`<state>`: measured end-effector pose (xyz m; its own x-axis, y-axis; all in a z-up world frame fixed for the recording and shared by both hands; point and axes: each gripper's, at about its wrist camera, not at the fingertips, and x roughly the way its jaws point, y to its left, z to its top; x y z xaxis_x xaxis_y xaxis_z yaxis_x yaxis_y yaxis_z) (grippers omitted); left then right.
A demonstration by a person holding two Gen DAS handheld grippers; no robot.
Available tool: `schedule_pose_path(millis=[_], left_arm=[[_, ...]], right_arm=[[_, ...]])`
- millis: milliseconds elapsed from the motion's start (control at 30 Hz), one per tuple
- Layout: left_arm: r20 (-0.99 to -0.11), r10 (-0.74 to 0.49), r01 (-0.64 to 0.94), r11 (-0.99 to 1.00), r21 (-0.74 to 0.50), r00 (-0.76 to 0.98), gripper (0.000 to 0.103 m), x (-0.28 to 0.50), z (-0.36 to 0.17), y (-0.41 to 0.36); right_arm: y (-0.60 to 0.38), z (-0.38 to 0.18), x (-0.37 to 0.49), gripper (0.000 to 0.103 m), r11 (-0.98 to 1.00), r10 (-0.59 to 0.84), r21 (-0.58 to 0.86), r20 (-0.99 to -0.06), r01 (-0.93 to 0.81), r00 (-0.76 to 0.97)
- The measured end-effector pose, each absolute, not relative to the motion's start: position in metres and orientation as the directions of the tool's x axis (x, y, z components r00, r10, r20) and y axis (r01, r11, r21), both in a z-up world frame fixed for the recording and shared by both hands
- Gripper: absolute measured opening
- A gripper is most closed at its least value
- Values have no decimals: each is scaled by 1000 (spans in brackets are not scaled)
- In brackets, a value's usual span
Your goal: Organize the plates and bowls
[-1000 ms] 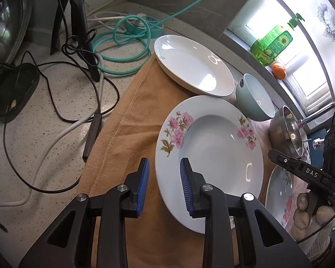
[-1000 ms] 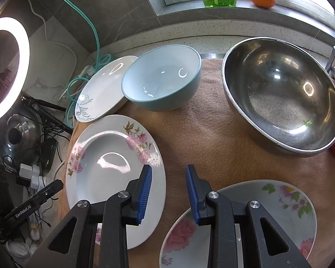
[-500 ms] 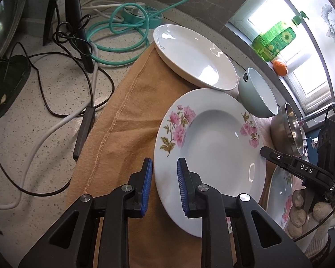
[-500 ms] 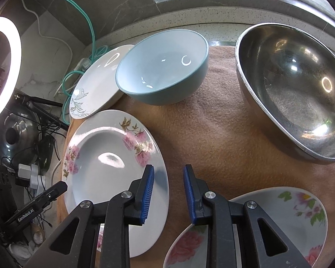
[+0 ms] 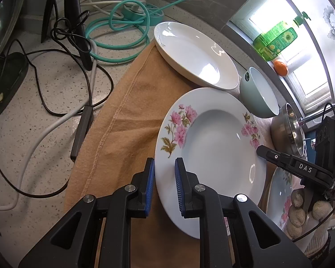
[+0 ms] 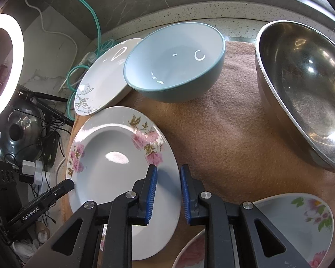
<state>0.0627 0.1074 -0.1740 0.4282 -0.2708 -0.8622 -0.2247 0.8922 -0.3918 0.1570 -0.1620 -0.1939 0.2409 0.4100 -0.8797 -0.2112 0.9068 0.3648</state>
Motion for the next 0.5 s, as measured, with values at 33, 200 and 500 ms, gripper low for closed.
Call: schedule_pose_path(millis=[33, 200, 500], left_arm=[[-862, -271, -226, 892, -392, 428, 16, 63, -174, 107], [-863, -268, -230, 891, -391, 427, 16, 63, -174, 108], [-862, -271, -245, 884, -399, 428, 16, 61, -172, 109]], right_arm=[[-162, -194, 157, 19, 907, 409, 363, -880, -212, 241], [-162, -194, 157, 19, 906, 414, 371, -879, -204, 238], [-164, -193, 156, 19, 907, 412, 372, -880, -196, 237]])
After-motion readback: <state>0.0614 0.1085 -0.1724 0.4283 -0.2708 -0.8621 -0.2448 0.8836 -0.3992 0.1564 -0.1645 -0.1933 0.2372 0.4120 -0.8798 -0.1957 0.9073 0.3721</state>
